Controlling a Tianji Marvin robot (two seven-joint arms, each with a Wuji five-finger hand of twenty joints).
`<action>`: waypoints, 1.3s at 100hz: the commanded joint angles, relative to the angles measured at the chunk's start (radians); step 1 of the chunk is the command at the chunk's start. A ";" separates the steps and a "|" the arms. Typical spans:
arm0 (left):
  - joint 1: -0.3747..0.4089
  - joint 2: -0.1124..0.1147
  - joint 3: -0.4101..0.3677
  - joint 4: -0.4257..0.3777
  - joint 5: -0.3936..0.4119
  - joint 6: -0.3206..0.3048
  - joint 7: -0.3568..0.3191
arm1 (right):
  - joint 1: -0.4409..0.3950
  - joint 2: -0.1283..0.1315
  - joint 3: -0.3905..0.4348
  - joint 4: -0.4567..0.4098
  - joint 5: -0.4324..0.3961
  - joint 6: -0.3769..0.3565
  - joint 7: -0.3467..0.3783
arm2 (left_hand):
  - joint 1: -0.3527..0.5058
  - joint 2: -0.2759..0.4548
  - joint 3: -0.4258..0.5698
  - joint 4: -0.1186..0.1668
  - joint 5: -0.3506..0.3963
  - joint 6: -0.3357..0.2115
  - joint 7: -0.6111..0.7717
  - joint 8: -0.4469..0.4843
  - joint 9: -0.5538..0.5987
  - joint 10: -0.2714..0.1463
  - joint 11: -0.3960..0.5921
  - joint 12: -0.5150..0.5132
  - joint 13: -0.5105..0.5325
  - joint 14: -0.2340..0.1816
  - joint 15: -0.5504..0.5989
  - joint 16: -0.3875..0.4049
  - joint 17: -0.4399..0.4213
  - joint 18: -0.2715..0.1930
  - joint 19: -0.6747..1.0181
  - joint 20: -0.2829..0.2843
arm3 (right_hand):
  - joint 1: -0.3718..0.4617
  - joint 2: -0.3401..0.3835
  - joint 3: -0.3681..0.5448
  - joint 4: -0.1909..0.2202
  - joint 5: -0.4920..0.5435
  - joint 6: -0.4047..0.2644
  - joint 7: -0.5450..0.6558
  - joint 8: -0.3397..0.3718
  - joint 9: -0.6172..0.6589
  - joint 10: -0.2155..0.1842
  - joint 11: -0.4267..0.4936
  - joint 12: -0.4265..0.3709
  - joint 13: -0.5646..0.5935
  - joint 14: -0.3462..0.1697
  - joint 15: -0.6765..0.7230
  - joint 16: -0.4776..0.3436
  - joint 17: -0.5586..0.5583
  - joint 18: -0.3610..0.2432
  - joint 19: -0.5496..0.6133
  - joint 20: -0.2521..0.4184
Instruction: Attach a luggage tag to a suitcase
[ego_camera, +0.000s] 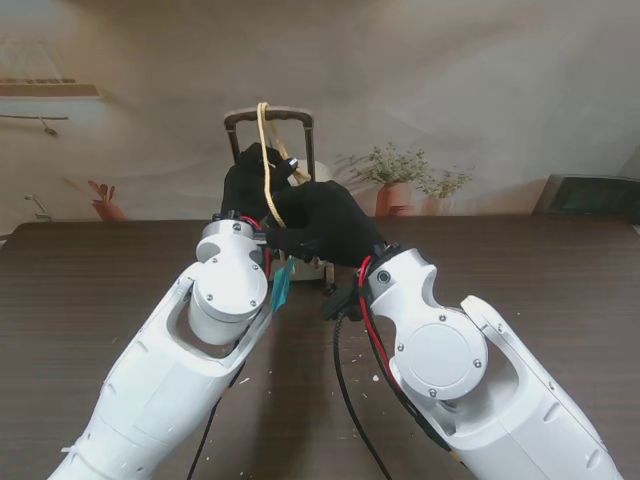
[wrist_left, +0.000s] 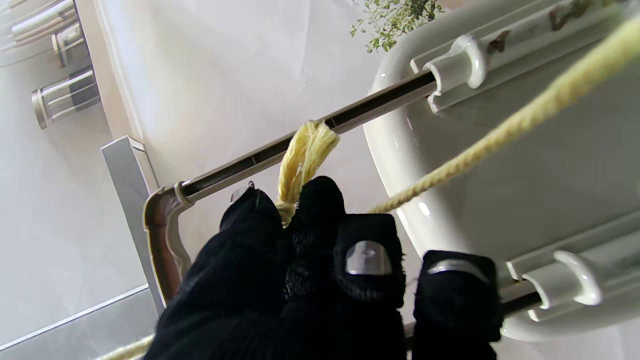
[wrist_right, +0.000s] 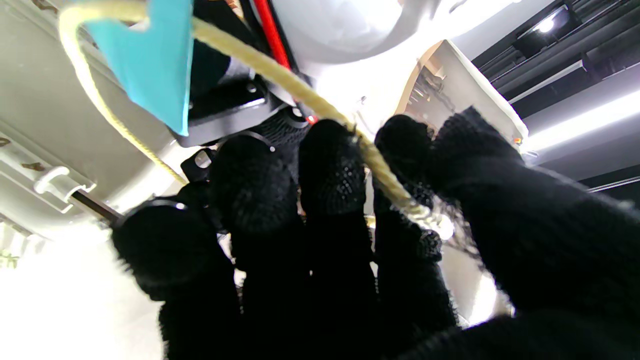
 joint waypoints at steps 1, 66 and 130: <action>0.012 -0.003 -0.006 -0.032 -0.007 0.001 -0.013 | -0.008 0.003 0.005 0.003 -0.006 0.004 0.007 | 0.054 0.004 -0.016 -0.002 0.022 -0.147 0.049 0.028 0.050 0.029 0.031 0.036 0.019 -0.074 0.020 0.043 0.023 -0.010 0.085 -0.005 | 0.035 0.015 0.002 0.001 -0.013 -0.025 0.005 0.012 -0.012 0.019 0.025 0.009 0.023 -0.008 0.001 0.011 0.000 0.007 0.005 0.017; 0.098 0.018 -0.046 -0.126 -0.009 0.011 -0.044 | 0.013 -0.068 -0.033 0.096 -0.115 0.076 -0.259 | 0.061 0.021 -0.021 -0.010 0.002 -0.113 0.062 0.103 0.051 0.034 0.008 0.042 0.035 -0.026 -0.019 0.043 0.020 0.009 0.080 -0.003 | 0.031 0.040 0.036 -0.008 -0.103 -0.045 0.004 0.065 -0.137 0.016 0.086 0.008 0.021 0.009 -0.114 -0.057 -0.119 -0.011 0.005 0.022; 0.151 0.024 -0.085 -0.210 -0.019 0.008 -0.033 | 0.077 -0.104 -0.057 0.220 -0.169 0.124 -0.375 | 0.054 0.009 -0.034 0.002 0.034 -0.130 0.028 0.074 0.071 0.036 -0.003 0.042 0.035 -0.010 -0.030 0.043 0.010 0.023 0.067 0.003 | 0.053 0.081 0.018 -0.004 -0.188 -0.056 0.105 -0.006 -0.207 0.020 0.152 -0.035 0.009 0.015 -0.174 -0.089 -0.202 -0.019 -0.009 0.019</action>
